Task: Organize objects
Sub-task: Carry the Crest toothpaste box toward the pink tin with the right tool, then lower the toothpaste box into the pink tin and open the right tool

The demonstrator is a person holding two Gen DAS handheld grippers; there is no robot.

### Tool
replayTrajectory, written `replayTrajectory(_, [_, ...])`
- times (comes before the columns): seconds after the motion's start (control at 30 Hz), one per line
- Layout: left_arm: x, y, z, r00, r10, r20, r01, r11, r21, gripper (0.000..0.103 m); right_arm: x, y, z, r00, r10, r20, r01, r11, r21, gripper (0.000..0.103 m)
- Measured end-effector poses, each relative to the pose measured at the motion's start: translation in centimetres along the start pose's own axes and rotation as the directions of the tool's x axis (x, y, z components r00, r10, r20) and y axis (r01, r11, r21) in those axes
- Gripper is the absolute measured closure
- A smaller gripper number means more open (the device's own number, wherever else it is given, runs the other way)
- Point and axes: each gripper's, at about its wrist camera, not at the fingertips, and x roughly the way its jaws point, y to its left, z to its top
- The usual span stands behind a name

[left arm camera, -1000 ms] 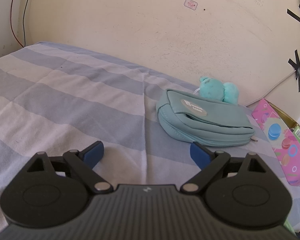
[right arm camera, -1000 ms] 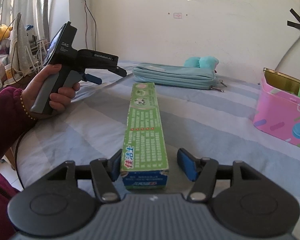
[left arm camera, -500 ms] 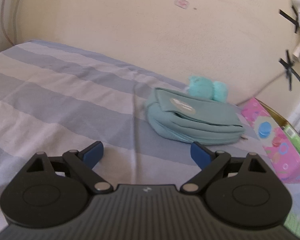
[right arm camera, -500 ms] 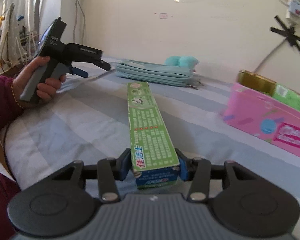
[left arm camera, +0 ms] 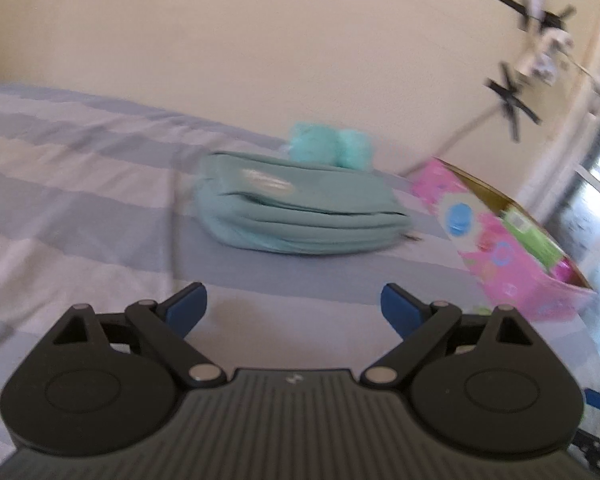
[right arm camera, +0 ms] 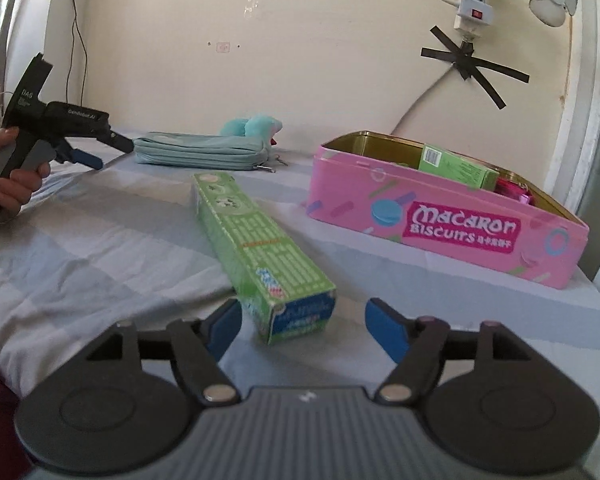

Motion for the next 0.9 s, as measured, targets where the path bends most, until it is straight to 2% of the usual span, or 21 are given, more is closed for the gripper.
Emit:
replayTrajectory(0.2, [0.3,-4.7,-0.2,0.992,-0.121,-0.043,0.125,0.987,0.101,0.008,0.1,0.3,-0.5,0.999,0.042,0.005,-0.042,0.999,0.029,0.031])
replayTrajectory(0.4, [2.7,-8.1,-0.3,0.972,-0.197,-0.125,0.212,0.970,0.118,0.008,0.6,0.4,-0.4,0.998,0.070,0.007,-0.070,0.997,0.015,0.031])
replayTrajectory(0.6, [4.9,-11.1,-1.2,0.958,-0.209,-0.198,0.241,0.958,0.157,0.010,1.2,-0.5,-0.1,0.999,0.053,-0.011,-0.053,0.998,0.033,0.031])
replayTrajectory(0.73, [5.9,-11.7,-1.8,0.942,-0.226,-0.249,0.266,0.954,0.138,0.024,2.0,-1.0,0.7,0.997,0.062,-0.036,-0.061,0.998,0.010,0.031])
replayTrajectory(0.8, [6.1,-12.0,-2.2,0.932,-0.245,-0.266,0.287,0.949,0.132,0.027,2.6,-1.1,1.0,0.996,0.067,-0.053,-0.068,0.998,-0.011,0.031])
replayTrajectory(0.87, [6.1,-12.4,-2.4,0.933,-0.243,-0.264,0.286,0.948,0.138,0.027,3.0,-1.1,1.2,0.994,0.098,-0.056,-0.099,0.995,-0.016,0.034])
replayTrajectory(0.9, [6.1,-12.6,-2.5,0.934,-0.242,-0.262,0.285,0.948,0.141,0.028,3.2,-1.1,1.3,0.990,0.128,-0.054,-0.129,0.992,-0.013,0.044])
